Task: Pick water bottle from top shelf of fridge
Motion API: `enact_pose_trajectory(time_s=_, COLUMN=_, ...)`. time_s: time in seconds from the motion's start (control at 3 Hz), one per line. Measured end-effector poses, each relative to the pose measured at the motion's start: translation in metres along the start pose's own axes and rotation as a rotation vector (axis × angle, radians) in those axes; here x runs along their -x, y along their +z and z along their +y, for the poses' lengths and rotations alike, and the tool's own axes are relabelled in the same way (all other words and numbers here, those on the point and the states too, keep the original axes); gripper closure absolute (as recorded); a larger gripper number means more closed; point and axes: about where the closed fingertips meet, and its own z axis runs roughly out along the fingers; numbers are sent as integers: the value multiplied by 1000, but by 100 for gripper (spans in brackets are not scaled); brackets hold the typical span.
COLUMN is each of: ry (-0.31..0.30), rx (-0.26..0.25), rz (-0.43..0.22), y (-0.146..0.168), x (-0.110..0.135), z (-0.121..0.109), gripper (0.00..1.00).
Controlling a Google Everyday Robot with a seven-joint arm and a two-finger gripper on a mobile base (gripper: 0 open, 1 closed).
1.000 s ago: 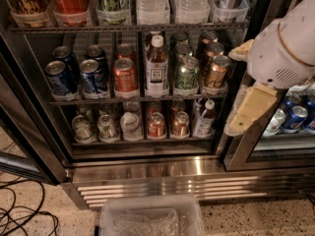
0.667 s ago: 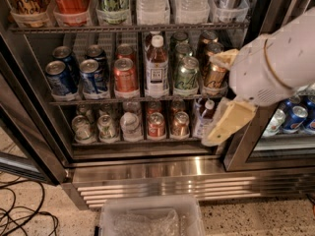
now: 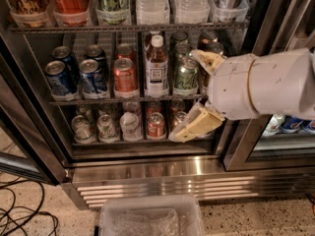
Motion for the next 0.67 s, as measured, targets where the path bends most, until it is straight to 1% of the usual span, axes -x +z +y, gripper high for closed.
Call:
enact_pose_trajectory(time_s=0.33, ry=25, rx=-69, rz=-160, y=11, x=15, z=-6, gripper=0)
enact_pose_trajectory(time_s=0.67, ry=93, rx=-163, rz=-314, y=6, x=36, z=-17, gripper=0)
